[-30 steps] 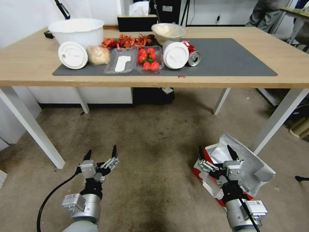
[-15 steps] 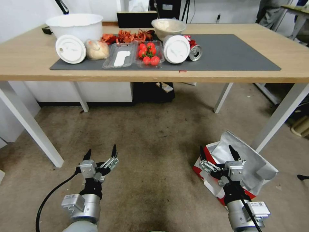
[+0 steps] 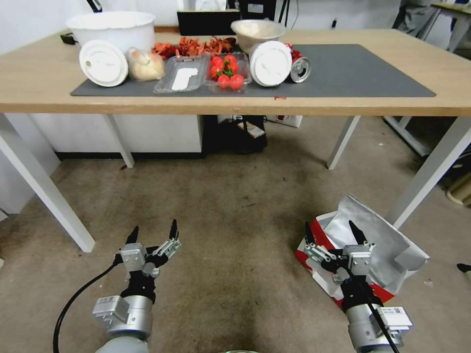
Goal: Pick up the food delivery bag from the floor and place it on the table.
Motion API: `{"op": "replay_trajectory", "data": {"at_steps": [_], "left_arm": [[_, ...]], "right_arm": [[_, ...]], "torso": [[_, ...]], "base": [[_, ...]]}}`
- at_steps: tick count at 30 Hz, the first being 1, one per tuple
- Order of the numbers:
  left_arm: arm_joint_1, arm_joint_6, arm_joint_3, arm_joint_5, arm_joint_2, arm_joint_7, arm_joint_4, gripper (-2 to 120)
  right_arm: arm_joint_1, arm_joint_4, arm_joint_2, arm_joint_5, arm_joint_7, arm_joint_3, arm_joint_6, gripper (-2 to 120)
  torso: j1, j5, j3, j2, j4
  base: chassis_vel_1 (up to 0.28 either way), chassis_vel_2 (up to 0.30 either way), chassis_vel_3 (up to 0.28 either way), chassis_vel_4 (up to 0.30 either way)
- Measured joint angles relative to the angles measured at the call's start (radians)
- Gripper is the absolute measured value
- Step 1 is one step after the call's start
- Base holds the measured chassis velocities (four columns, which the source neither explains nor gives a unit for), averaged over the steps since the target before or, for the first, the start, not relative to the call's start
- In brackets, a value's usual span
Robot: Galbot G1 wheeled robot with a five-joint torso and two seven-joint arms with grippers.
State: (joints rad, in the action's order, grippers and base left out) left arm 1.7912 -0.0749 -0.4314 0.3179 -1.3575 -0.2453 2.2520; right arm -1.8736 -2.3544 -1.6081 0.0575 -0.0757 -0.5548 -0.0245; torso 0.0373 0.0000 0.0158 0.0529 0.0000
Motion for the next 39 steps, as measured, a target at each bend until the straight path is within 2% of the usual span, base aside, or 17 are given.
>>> {"op": "replay_trajectory", "data": {"at_steps": [4, 10, 23, 29, 32, 33, 35, 37, 38, 39], "left_arm": [[0.000, -0.001, -0.001, 0.001, 0.000, 0.000, 0.000, 100], [-0.001, -0.001, -0.001, 0.001, 0.000, 0.000, -0.001, 100], [-0.002, -0.006, -0.002, -0.006, -0.001, 0.005, -0.011, 100], [-0.007, -0.021, -0.005, -0.031, 0.003, 0.038, -0.019, 100], [-0.009, -0.008, -0.005, -0.062, 0.006, 0.038, -0.011, 100], [-0.009, -0.008, -0.005, -0.062, 0.006, 0.038, -0.011, 100], [-0.008, 0.022, -0.004, -0.076, 0.007, 0.033, 0.004, 100], [-0.007, 0.027, -0.003, -0.079, 0.007, 0.032, 0.006, 100], [-0.007, 0.034, -0.003, -0.085, 0.008, 0.031, 0.008, 100], [-0.007, 0.034, -0.003, -0.085, 0.009, 0.031, 0.010, 100]], "right_arm": [[0.000, 0.000, 0.000, 0.000, 0.000, 0.000, 0.000, 100], [0.000, 0.000, 0.000, 0.000, 0.000, 0.000, -0.001, 100], [0.000, 0.005, 0.000, 0.000, 0.001, -0.002, -0.002, 100], [0.011, 0.006, 0.003, -0.019, -0.006, -0.020, 0.008, 100], [0.052, 0.020, 0.103, -0.118, -0.050, -0.089, 0.051, 100], [0.052, 0.020, 0.103, -0.118, -0.050, -0.089, 0.051, 100], [0.089, 0.062, 0.229, -0.229, -0.101, -0.163, 0.075, 100], [0.097, 0.075, 0.257, -0.256, -0.112, -0.177, 0.077, 100], [0.124, 0.126, 0.360, -0.360, -0.160, -0.231, 0.077, 100], [0.141, 0.165, 0.423, -0.426, -0.194, -0.264, 0.069, 100]], "torso": [[-0.001, 0.0000, -0.014, -0.015, 0.0000], [-0.004, 0.0000, -0.016, -0.030, -0.0001], [-0.005, 0.0001, -0.016, -0.029, 0.0000], [-0.005, 0.0001, -0.016, -0.027, -0.0002], [-0.005, 0.0002, -0.016, -0.025, -0.0001], [-0.005, 0.0002, -0.016, -0.025, -0.0001], [-0.004, 0.0005, -0.016, -0.024, -0.0001], [-0.004, 0.0003, -0.016, -0.024, -0.0001], [-0.004, 0.0009, -0.016, -0.024, 0.0002], [-0.004, 0.0002, -0.016, -0.024, 0.0001]], "base": [[0.000, 0.000, 0.000, 0.000], [0.000, 0.000, 0.000, 0.000], [0.000, 0.000, 0.000, 0.000], [0.000, 0.000, 0.000, 0.000], [0.000, 0.000, 0.000, 0.000], [0.000, 0.000, 0.000, 0.000], [0.000, 0.000, 0.000, 0.000], [0.000, 0.000, 0.000, 0.000], [0.000, 0.000, 0.000, 0.000], [0.000, 0.000, 0.000, 0.000]]}}
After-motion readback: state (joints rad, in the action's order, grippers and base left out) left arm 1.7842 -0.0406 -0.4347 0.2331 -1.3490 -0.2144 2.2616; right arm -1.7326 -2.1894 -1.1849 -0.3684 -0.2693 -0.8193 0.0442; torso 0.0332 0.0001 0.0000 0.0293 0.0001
